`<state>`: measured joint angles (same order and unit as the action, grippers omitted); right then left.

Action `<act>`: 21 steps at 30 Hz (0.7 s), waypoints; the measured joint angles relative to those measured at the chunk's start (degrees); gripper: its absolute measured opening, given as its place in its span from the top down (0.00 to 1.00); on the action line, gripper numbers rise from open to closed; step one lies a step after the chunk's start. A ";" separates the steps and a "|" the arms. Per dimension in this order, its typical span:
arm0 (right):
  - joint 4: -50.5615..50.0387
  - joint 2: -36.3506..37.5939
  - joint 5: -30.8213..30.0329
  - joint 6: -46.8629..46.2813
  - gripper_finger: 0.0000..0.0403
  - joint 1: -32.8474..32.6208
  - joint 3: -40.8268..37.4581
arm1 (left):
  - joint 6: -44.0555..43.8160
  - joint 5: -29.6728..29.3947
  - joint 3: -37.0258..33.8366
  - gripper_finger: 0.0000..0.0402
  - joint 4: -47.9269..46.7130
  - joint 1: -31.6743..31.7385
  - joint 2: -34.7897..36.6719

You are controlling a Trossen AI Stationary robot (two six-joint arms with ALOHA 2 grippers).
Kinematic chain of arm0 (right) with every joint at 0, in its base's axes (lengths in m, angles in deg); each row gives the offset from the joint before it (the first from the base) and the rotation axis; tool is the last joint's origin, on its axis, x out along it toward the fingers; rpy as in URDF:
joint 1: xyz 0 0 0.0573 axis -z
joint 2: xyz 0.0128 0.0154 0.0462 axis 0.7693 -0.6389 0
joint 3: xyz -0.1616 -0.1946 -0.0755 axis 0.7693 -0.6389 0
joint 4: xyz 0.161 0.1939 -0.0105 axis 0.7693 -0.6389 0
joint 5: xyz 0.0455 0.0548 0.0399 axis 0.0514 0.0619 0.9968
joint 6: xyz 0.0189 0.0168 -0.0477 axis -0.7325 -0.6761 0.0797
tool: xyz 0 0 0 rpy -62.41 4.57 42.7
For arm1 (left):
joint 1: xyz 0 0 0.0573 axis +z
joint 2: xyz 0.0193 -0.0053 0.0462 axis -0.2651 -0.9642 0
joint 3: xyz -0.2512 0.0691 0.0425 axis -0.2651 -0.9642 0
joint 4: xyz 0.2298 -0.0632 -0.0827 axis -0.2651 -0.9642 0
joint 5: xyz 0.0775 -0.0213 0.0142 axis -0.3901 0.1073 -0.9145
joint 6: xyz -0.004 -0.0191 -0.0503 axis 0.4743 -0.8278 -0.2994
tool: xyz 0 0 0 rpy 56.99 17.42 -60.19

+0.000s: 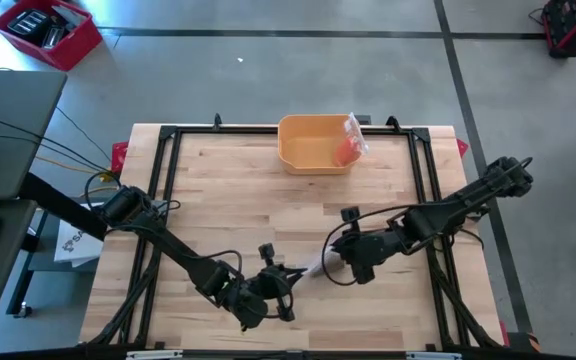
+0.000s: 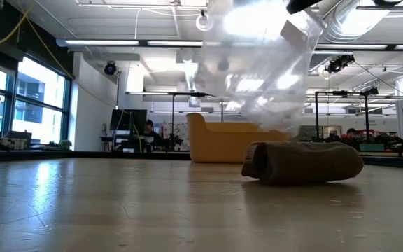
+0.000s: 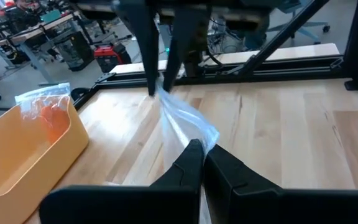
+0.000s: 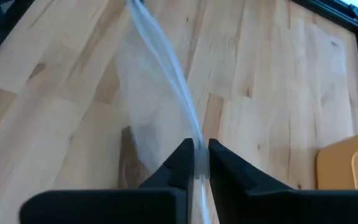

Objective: Roll bandage
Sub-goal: Open the transparent zip bag

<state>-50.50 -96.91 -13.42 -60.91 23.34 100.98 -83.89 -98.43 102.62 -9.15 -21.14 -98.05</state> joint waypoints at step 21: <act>17.63 3.14 5.16 13.11 0.65 -0.97 -6.71 | -0.13 0.47 0.02 1.00 -1.82 -1.11 0.02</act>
<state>-32.87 -93.77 -8.25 -47.80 22.37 94.26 -84.02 -97.96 102.64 -10.97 -22.25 -98.03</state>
